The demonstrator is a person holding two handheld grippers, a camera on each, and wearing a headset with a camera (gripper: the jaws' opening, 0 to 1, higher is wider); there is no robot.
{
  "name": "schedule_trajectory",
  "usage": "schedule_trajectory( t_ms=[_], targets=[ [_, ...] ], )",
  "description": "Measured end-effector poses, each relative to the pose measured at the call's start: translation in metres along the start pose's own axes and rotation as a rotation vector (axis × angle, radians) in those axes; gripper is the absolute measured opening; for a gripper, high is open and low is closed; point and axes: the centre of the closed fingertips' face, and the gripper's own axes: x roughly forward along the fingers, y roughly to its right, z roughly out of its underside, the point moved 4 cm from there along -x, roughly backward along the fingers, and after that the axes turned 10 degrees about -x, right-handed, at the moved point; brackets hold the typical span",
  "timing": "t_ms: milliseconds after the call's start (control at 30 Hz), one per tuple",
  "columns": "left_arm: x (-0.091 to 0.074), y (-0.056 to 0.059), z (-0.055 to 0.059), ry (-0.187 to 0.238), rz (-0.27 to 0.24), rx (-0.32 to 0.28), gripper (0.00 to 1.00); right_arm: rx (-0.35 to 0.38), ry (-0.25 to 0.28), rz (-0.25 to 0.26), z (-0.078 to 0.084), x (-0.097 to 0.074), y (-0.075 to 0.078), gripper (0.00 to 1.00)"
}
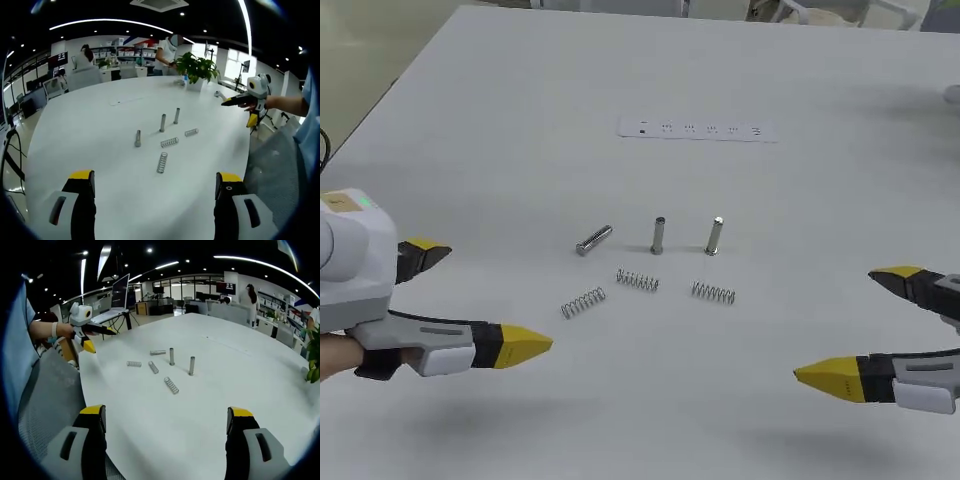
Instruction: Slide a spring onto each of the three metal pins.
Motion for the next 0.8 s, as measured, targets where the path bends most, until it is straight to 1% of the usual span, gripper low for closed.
schedule_trajectory(
  t_ms=[333,467,533,667,767,800],
  targets=[
    [0.0011,-0.0014,-0.0015,-0.005,0.003,0.006,0.98,0.000,0.004,0.008,-0.0009,-0.0023,0.0038,1.00],
    [0.0012,-0.0006,-0.0001,-0.008,0.005,0.004,0.98,0.011,0.015,0.005,-0.0021,-0.0004,0.0016,1.00],
    [0.0015,-0.0004,0.0019,-0.018,0.004,0.011,0.98,0.006,0.018,0.005,-0.0027,0.0019,-0.0009,1.00],
    [0.0017,-0.0001,0.0013,-0.017,0.009,0.005,0.98,0.006,0.016,-0.008,-0.0019,0.0042,-0.0045,1.00],
    [0.0018,-0.0006,-0.0014,-0.003,0.015,-0.025,0.98,0.009,0.021,-0.010,-0.0022,0.0045,-0.0057,1.00],
    [0.0016,-0.0015,-0.0024,0.001,0.015,-0.026,0.98,0.012,0.024,-0.011,-0.0023,0.0044,-0.0059,1.00]
  ],
)
